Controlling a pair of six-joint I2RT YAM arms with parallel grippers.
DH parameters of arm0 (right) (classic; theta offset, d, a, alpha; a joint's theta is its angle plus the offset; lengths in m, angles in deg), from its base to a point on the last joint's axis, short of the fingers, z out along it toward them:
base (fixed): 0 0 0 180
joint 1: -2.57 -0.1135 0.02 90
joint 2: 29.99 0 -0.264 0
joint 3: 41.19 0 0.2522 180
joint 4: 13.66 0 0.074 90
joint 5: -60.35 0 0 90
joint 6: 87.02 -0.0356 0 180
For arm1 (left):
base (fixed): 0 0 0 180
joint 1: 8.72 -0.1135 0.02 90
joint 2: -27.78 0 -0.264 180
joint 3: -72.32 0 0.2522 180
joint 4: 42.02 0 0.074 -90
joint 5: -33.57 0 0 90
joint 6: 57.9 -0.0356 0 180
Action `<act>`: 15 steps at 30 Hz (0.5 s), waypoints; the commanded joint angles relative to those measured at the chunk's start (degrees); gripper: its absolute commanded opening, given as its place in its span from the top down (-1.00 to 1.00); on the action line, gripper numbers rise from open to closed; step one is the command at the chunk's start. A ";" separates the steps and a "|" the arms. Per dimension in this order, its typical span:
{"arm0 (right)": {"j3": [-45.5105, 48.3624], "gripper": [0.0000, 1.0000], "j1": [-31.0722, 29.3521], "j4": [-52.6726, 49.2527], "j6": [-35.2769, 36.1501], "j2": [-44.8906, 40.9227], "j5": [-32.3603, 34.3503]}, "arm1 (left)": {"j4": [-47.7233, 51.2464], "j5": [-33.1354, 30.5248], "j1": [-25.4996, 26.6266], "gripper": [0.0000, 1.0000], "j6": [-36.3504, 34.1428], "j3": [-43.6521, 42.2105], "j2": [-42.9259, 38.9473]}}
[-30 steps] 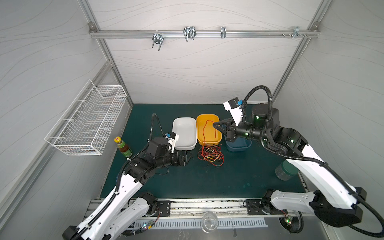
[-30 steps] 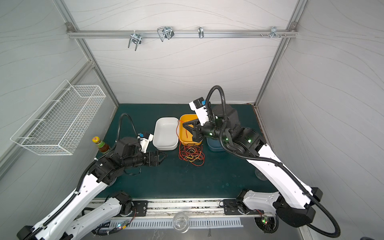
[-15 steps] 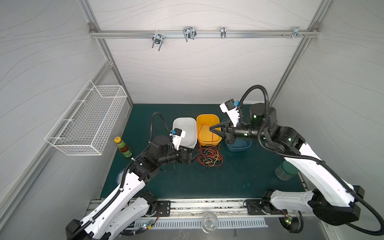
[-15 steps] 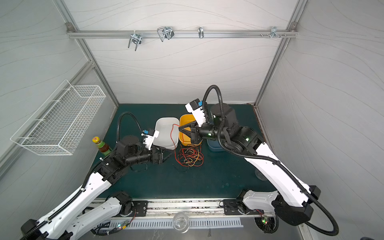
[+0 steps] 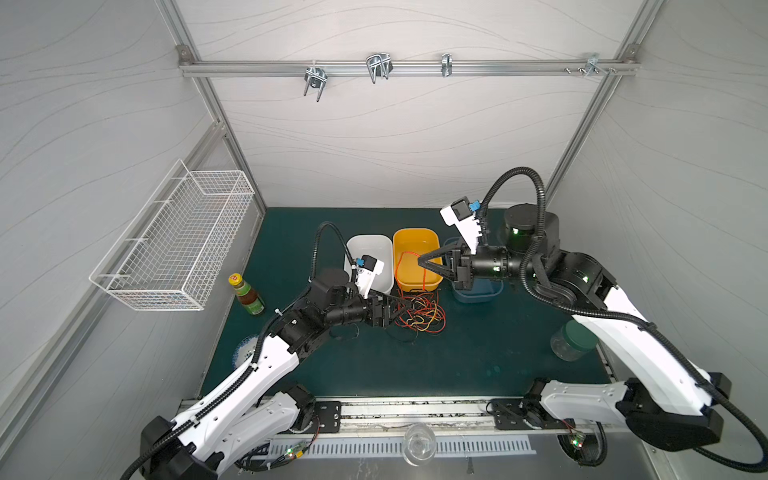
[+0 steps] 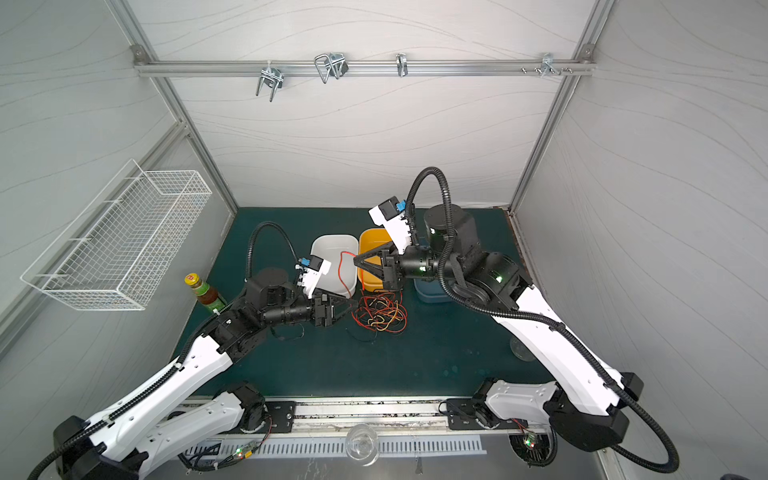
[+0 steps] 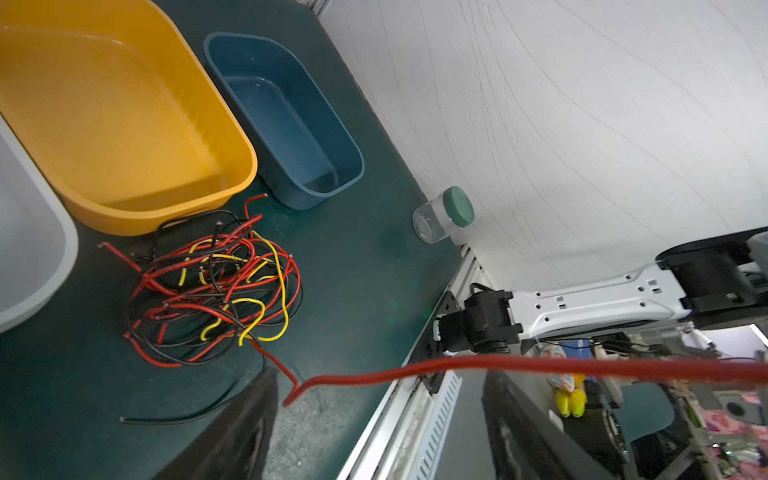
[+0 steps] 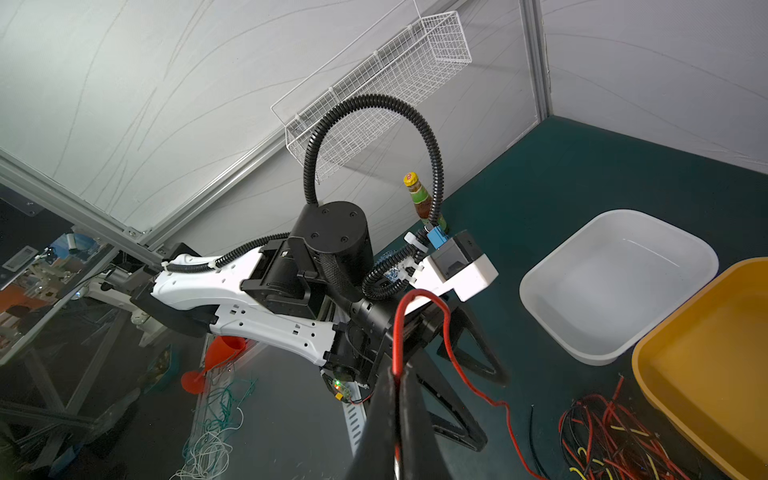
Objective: Untangle the cables
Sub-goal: 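Grasp the lifted red wire with the left gripper while the right gripper releases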
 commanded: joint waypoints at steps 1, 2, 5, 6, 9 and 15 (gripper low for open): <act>0.49 1.00 -0.40 1.63 -1.20 -1.07 -2.44 | -2.93 -0.84 0.37 -0.42 -0.44 3.06 0.38; 0.93 1.00 -0.39 2.16 -1.60 -1.16 -3.01 | -3.32 -0.92 0.39 -0.37 -0.27 3.02 0.52; 1.88 1.00 -0.37 2.85 -2.31 -1.48 -3.42 | -4.04 -1.26 0.54 -0.17 -0.03 3.28 1.05; 2.22 1.00 -0.33 3.07 -2.44 -1.56 -3.52 | -4.10 -1.38 0.57 -0.11 0.01 3.38 1.22; 3.57 1.00 -0.34 3.85 -3.14 -1.92 -3.77 | -4.62 -1.39 0.72 0.07 0.01 3.58 1.75; 5.88 1.00 -0.32 4.22 -3.41 -2.90 -2.59 | -3.87 -0.61 0.82 0.69 -0.76 3.99 1.91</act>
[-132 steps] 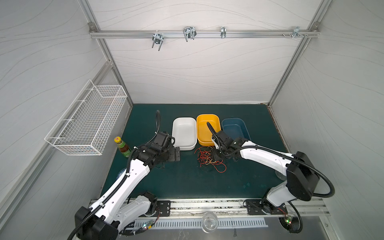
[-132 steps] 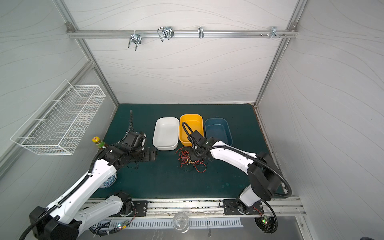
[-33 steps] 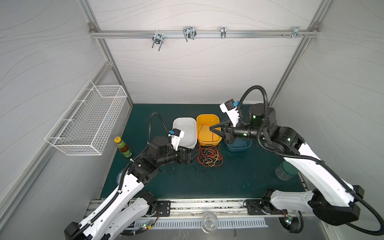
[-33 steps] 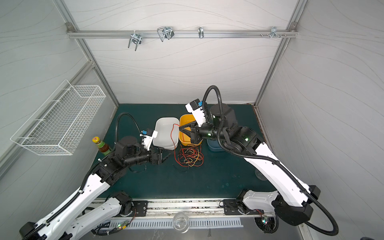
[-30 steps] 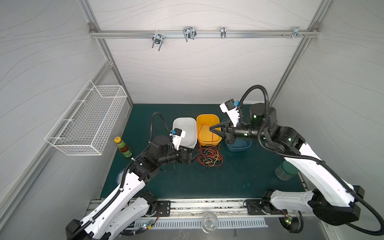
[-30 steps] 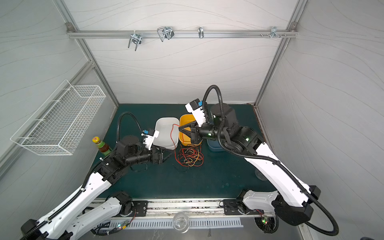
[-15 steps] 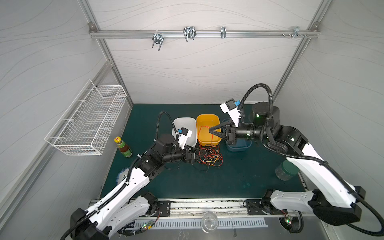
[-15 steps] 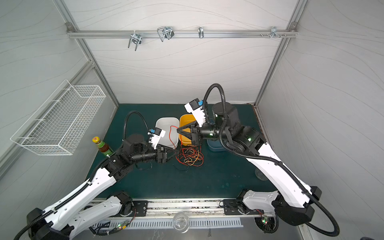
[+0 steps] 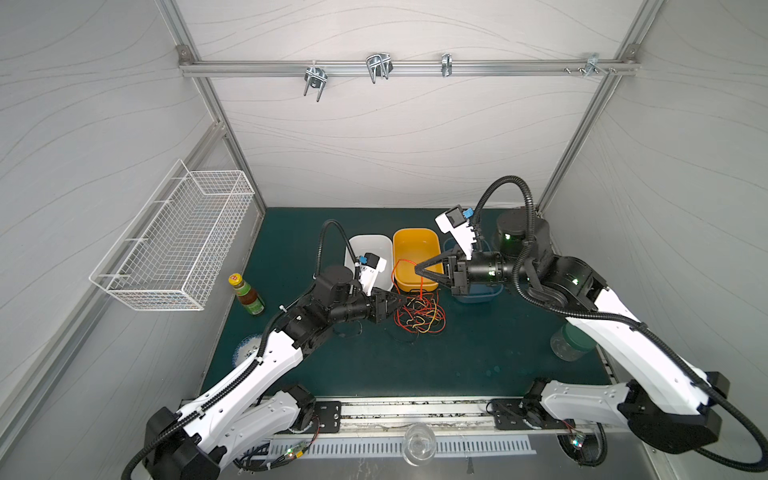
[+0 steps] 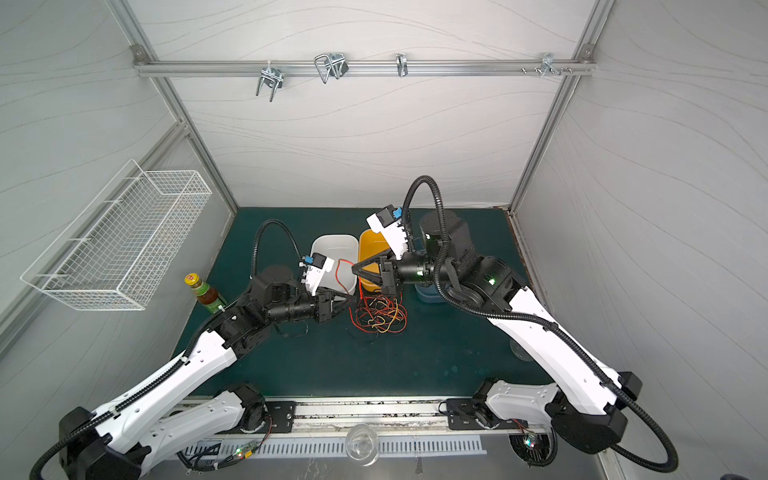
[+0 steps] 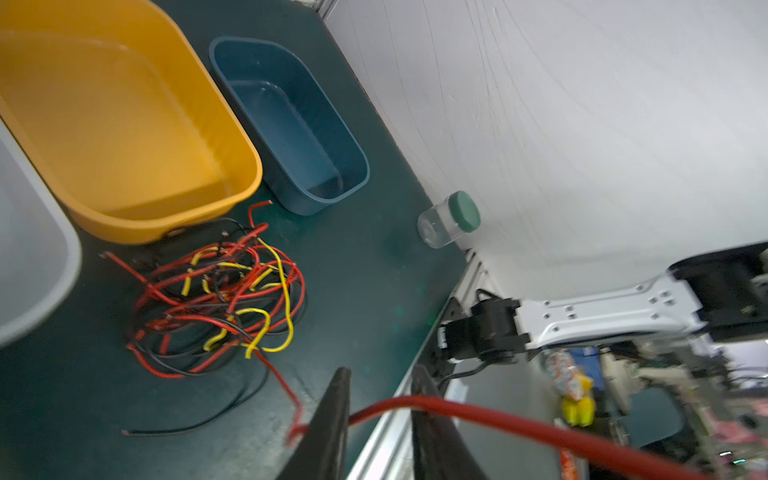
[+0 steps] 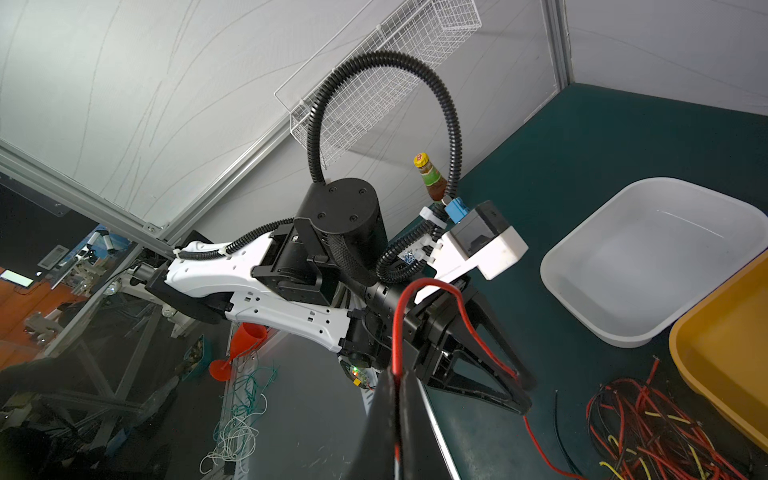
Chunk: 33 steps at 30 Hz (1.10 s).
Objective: Untangle the cables
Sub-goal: 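Grasp the lifted red wire with the left gripper while the right gripper releases, then carry the red wire over the yellow tub with left gripper while right arm withdraws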
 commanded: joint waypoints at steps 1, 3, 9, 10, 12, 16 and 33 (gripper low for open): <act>1.19 1.00 -0.20 1.85 -0.45 -2.23 0.23 | -1.82 0.44 0.28 0.80 -1.19 3.29 -0.42; 2.53 1.00 0.26 2.08 -0.62 -3.15 1.11 | -0.42 0.09 0.25 1.00 -1.46 3.82 -1.07; 9.19 0.90 7.93 -0.59 -6.37 -7.29 6.01 | 9.89 -3.61 0.26 1.00 -2.67 7.08 -5.31; 10.68 0.76 10.00 -1.31 -7.36 -8.27 6.05 | 11.58 -4.38 0.28 1.00 -2.54 7.94 -5.98; 13.34 0.56 13.27 -2.36 -8.09 -9.81 5.30 | 14.76 -5.58 0.28 1.00 -2.25 10.30 -6.15; 17.35 0.13 17.26 -6.09 -6.81 -12.76 7.21 | 22.17 -7.91 0.24 1.00 -1.84 17.41 -3.73; 26.04 -0.98 18.23 -22.22 2.10 -31.12 33.10 | 34.67 -8.22 0.25 1.00 -4.38 48.24 12.77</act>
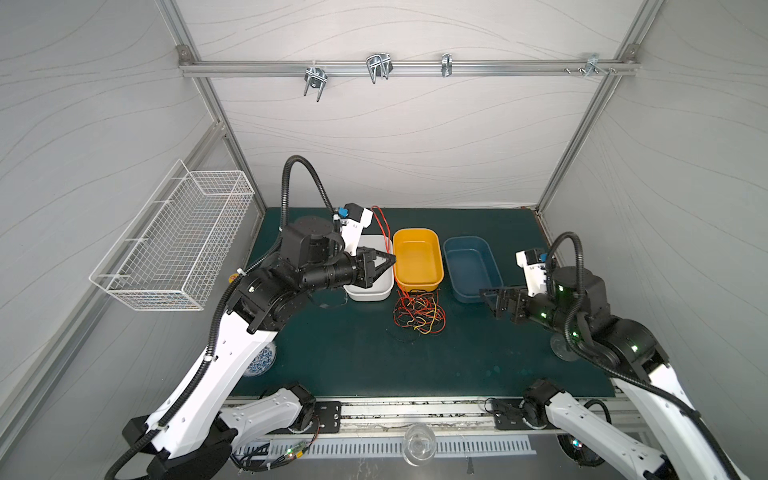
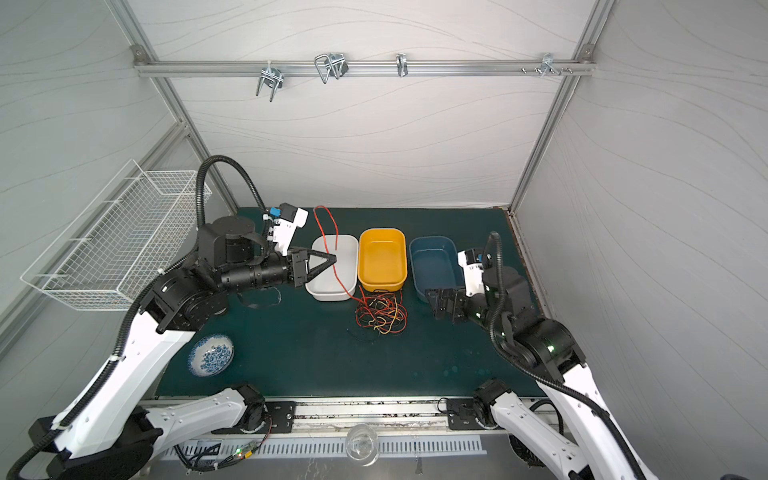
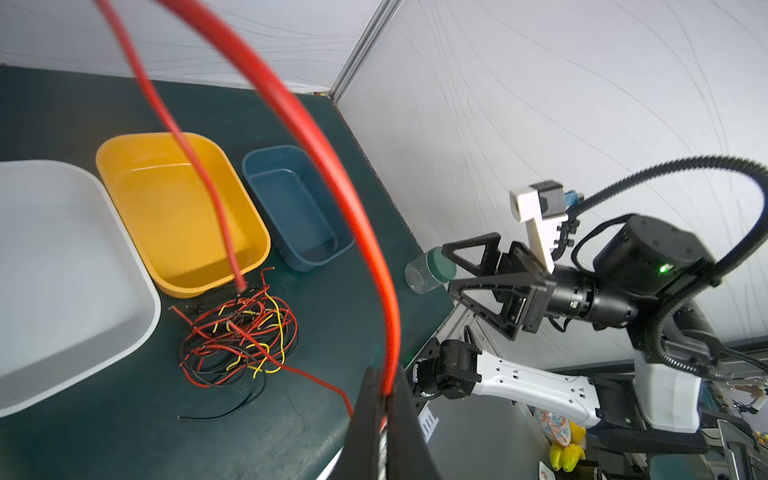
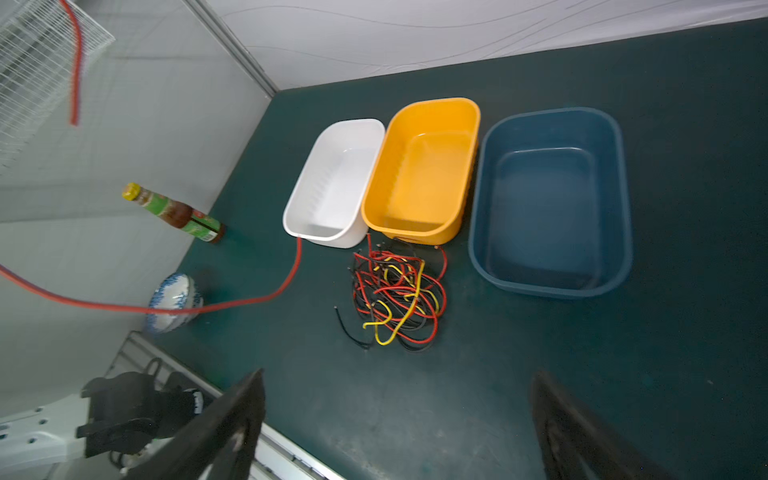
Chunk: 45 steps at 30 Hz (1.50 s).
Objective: Untangle the cables
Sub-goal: 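Carry the red wire over the yellow tub with left gripper while right arm withdraws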
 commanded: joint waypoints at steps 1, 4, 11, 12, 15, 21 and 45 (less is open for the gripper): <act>1.87 -0.98 0.22 -5.13 1.61 -3.01 6.06 | 1.31 0.34 0.21 1.00 -2.66 5.41 4.89; 3.09 -0.98 0.23 -7.13 1.63 -5.54 8.68 | 2.13 1.52 0.22 1.00 -6.03 10.10 10.84; 6.85 -0.98 0.09 -5.95 -0.34 -12.79 9.59 | 0.86 -3.64 0.03 1.00 -13.65 16.32 21.90; 7.72 -0.98 0.12 -5.66 -0.53 -13.49 9.25 | 0.48 -4.31 0.04 1.00 -14.38 17.04 23.61; 8.21 -0.98 0.02 -5.62 -0.66 -15.08 9.23 | -2.13 -6.11 0.04 1.00 -16.59 18.48 27.75; 9.44 -0.98 0.10 -4.85 -0.79 -19.66 11.17 | -8.52 -10.27 -0.13 1.00 -19.85 16.30 34.53; 11.02 -0.98 0.14 -3.51 0.11 -23.12 11.45 | -10.95 -13.62 -0.97 1.00 -17.69 10.89 55.99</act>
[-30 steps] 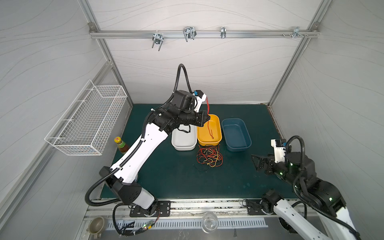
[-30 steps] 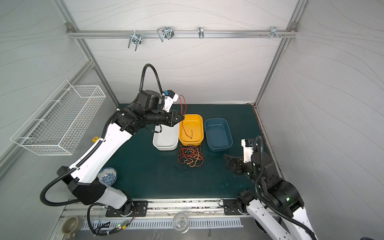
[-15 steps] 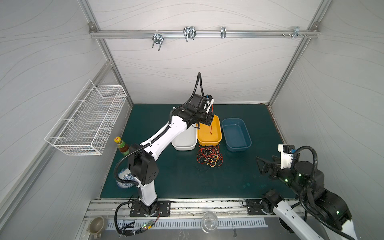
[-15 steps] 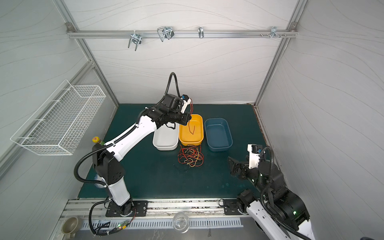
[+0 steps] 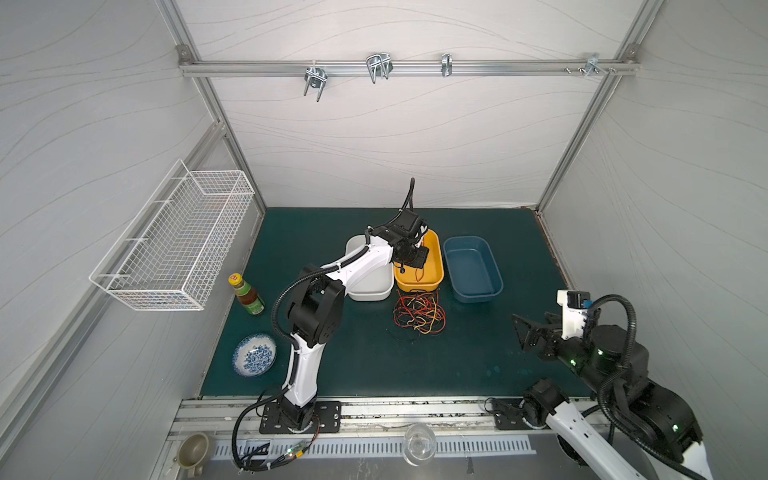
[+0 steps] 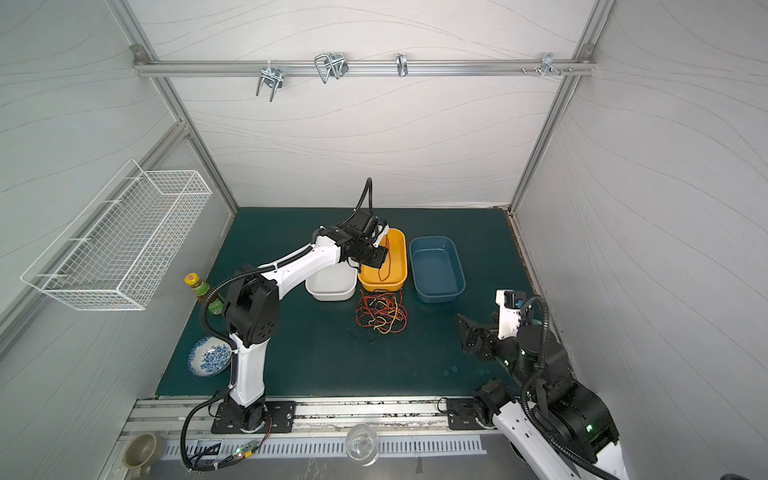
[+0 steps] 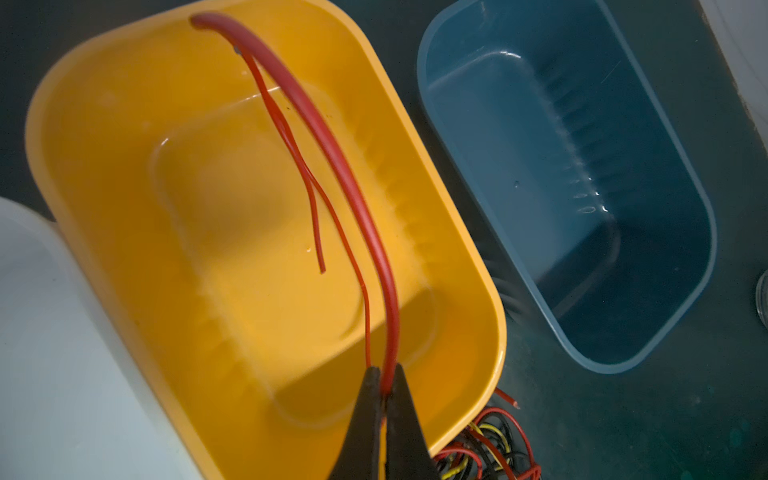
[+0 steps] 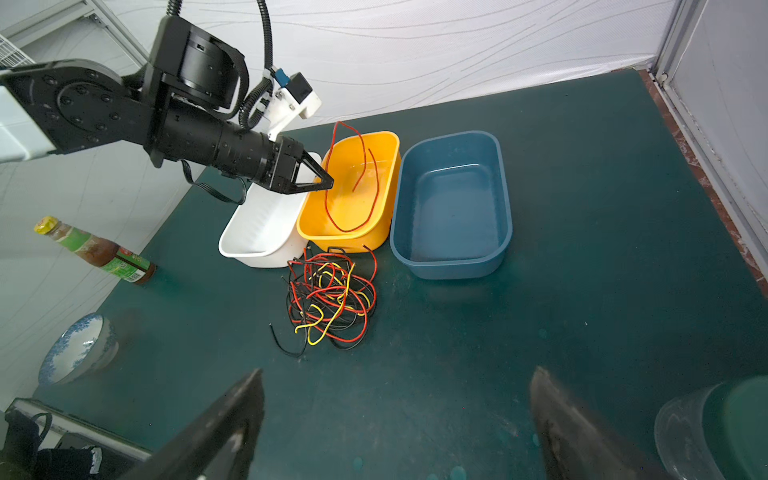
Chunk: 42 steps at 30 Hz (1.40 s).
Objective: Untangle the cables
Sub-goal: 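Carry the red wire over the yellow tub with left gripper while right arm withdraws, then open the left gripper to drop the red wire into the yellow tub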
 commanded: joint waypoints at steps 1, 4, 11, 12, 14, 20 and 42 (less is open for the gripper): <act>0.53 -0.98 0.11 1.25 0.25 -0.54 0.67 | -0.02 0.83 -0.57 1.00 0.51 0.90 2.53; 0.57 -0.98 0.15 1.28 0.20 -0.43 0.51 | 2.37 2.85 -0.62 1.00 0.52 2.69 5.19; 0.71 -0.98 0.11 1.34 0.38 -0.43 0.50 | 7.90 3.37 -0.64 1.00 0.61 6.86 8.52; 0.71 -0.98 0.11 1.40 0.38 -0.43 0.38 | 7.88 3.14 -0.71 1.00 0.67 6.82 8.11; 0.79 -0.98 0.11 1.41 0.37 -0.43 0.37 | 7.94 3.13 -0.70 0.85 0.73 6.82 7.40; 0.79 -0.98 0.11 1.38 0.37 -0.34 0.34 | 9.84 4.43 -0.66 0.31 0.62 9.93 5.69; 0.10 -0.98 0.11 1.85 1.30 3.58 -3.91 | 12.02 -4.75 -0.65 -0.38 5.88 -8.28 -26.68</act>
